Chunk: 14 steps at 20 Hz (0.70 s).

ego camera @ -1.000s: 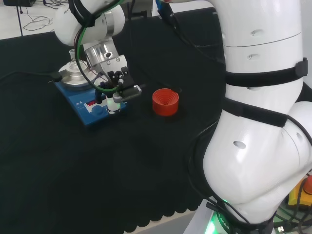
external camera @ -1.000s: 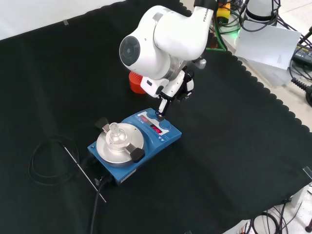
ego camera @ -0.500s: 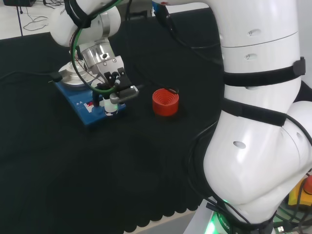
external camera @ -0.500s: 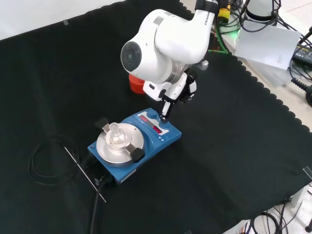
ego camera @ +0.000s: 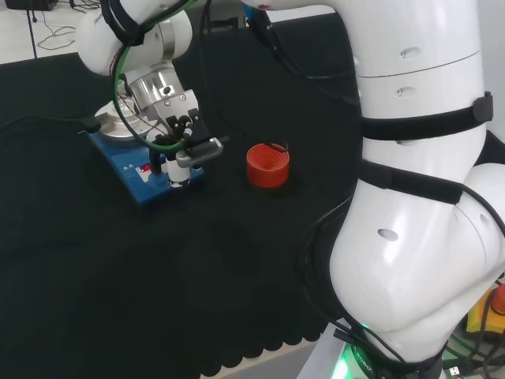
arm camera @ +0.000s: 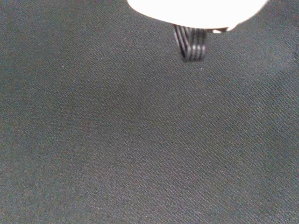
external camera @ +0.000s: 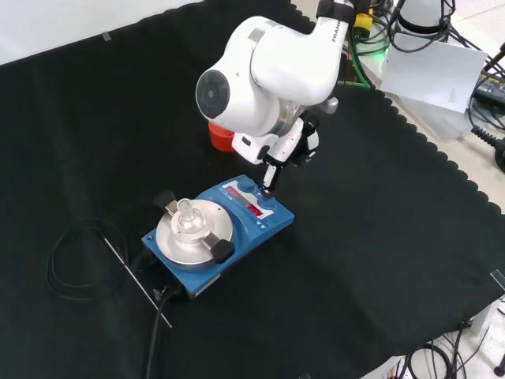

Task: Turn on the heater.

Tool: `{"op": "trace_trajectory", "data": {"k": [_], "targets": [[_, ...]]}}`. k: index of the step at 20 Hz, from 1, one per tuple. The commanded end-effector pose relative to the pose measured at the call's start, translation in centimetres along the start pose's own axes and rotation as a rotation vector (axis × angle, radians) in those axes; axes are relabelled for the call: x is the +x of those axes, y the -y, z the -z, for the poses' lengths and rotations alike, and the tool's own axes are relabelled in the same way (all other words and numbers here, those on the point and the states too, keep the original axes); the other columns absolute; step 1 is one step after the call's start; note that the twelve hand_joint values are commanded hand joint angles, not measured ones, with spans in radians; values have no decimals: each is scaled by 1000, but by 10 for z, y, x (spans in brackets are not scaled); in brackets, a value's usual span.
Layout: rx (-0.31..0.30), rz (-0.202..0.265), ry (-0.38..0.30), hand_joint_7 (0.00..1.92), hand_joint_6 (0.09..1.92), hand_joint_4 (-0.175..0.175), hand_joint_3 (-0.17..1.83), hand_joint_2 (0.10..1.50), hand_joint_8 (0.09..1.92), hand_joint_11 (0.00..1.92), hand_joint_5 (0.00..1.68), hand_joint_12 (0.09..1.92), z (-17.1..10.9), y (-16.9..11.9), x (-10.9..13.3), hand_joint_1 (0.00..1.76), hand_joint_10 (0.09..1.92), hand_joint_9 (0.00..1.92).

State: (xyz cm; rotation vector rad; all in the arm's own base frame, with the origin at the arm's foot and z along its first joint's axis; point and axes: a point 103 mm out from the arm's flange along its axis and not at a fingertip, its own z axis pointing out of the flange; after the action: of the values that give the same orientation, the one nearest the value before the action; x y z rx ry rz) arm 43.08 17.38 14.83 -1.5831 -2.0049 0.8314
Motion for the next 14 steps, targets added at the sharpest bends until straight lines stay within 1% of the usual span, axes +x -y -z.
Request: {"op": "trace_trajectory", "data": {"k": [1,6,12,14], "targets": [[3,-1,-3,1522,351,-35,1172,641,1883,1011,383,1483,0,0,-2,1466,1714,1532],[-2,4,-7,1525,432,-36,1176,640,1882,1014,353,1483,0,0,-3,1465,1713,1534],[8,3,3,1526,443,-35,1178,638,1881,1015,342,1484,0,-5,1,1466,1713,1536],[2,5,0,1526,445,-35,1179,638,1881,1015,340,1484,0,-5,0,1466,1713,1536]]}}
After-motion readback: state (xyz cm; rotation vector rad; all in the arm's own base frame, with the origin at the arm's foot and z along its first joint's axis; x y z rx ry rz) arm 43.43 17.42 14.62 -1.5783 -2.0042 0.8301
